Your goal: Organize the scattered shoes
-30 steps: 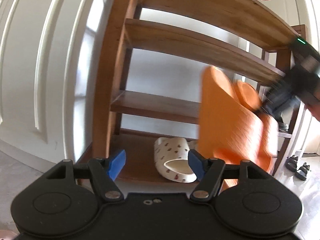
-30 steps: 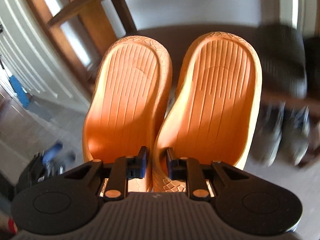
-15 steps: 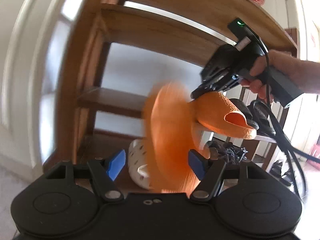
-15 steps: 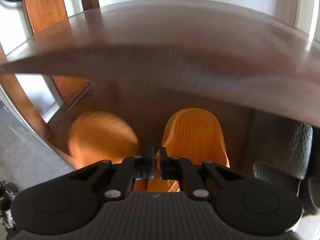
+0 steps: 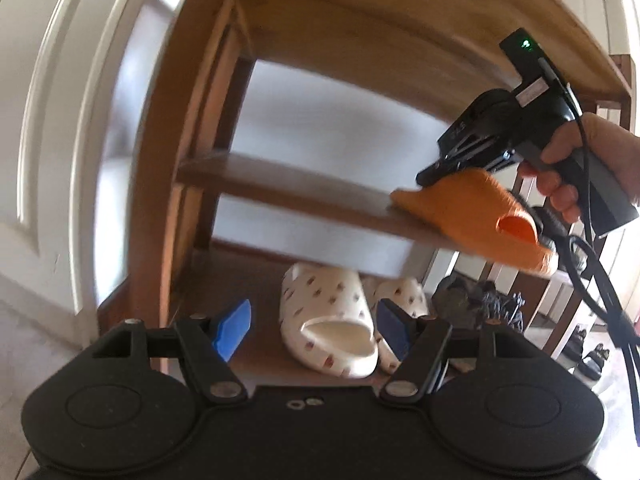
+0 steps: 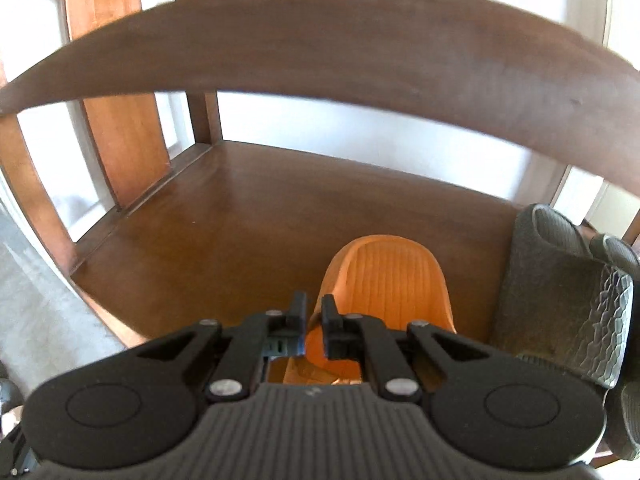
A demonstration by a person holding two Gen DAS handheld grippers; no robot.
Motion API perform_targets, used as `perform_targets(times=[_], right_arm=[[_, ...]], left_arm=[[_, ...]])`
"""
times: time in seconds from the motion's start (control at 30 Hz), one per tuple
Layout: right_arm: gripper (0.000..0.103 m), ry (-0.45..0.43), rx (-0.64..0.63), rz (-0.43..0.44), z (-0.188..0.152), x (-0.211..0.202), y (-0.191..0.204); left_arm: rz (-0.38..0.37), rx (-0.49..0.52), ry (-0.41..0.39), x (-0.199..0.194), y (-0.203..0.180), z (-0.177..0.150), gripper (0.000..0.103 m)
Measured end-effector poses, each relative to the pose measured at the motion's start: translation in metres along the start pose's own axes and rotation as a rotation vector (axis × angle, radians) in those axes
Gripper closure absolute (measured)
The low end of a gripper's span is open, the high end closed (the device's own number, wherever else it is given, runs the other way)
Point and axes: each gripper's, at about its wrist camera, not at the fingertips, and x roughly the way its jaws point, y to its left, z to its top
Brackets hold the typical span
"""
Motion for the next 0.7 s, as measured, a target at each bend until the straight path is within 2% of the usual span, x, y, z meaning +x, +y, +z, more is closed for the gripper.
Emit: perform_targets(times=[0.1,0.2,0.3,0.57,0.6,0.63,0.67,0.7], right_arm=[[0.091,-0.011,-0.005,-0.002,-0.004,0.004,0.009],[0.091,-0.014,0.016,0.006,-0.001,0.012,0.011],[0.091,-0.029,0.018,0.008,-0.002,0.012,0.009],[0.089,-0.092,0.052,0.029,-0.008,-0.006,0.003],[0.087,-0.11,0.056,0.039,-0.008,-0.01,0.001],[0.073,-0.14,0.059,0.049,-0.009,-0.015,-0.001],[0.05,-0.157,0.061,0.054,-0.01,-0.019,-0.002],[0.044,-0.191,0.067,0.06,-0.012,-0.027,-0.005]], left_arm=[[-0.021,0.0,0.001,-0.006,0.001,0.0,0.033],[-0.081,0.003,-0.01,-0.011,-0.005,0.002,0.033],[-0.13,0.047,-0.02,-0.008,-0.022,0.003,0.033],[-0.159,0.056,-0.034,0.006,-0.043,0.009,0.033],[-0.16,0.052,-0.031,0.006,-0.044,0.008,0.033],[-0.159,0.048,-0.025,0.008,-0.044,0.006,0.033],[-0.157,0.049,-0.02,0.008,-0.044,0.005,0.033],[-0.154,0.05,-0.014,0.008,-0.044,0.003,0.033]])
